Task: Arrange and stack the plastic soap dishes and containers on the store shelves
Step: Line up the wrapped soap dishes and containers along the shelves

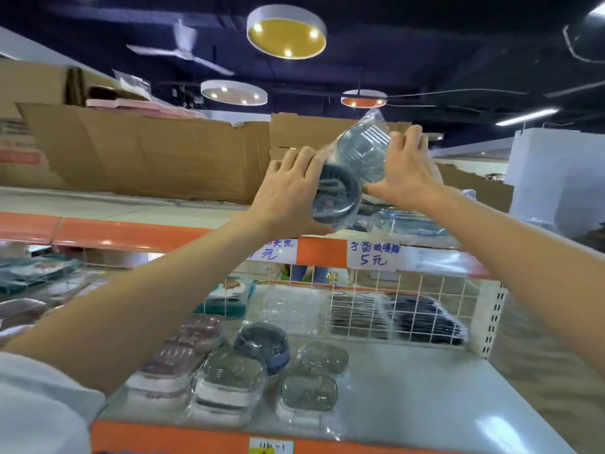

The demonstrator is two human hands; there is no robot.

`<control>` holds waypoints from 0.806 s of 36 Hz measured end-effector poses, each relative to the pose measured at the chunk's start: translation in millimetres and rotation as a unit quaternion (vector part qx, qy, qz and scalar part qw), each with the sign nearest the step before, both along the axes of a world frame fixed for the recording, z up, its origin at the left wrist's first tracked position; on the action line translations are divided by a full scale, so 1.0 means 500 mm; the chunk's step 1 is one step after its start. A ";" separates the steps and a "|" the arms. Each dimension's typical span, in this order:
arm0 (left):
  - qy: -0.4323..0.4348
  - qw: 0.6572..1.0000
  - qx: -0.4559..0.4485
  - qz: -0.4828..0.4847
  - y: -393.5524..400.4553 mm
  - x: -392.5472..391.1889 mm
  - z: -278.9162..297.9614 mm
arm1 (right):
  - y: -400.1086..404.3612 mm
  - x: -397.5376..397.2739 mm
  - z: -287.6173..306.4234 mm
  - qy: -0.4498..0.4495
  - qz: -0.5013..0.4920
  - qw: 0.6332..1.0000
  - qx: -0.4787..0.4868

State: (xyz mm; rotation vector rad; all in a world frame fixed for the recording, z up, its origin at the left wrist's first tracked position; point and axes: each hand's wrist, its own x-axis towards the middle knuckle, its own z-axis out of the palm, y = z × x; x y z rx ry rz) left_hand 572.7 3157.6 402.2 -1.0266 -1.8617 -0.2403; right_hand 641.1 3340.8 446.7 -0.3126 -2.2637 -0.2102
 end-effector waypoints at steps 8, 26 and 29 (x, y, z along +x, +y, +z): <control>0.040 0.996 0.062 -0.040 -0.020 0.094 -0.046 | 0.001 0.119 -0.058 0.038 0.052 0.986 -0.155; -0.075 0.989 -0.073 -0.099 -0.023 0.183 -0.334 | 0.005 0.345 -0.361 -0.069 0.012 0.972 -0.224; -0.108 0.986 -0.089 -0.089 -0.028 0.159 -0.370 | 0.010 0.331 -0.409 -0.070 0.013 0.973 -0.218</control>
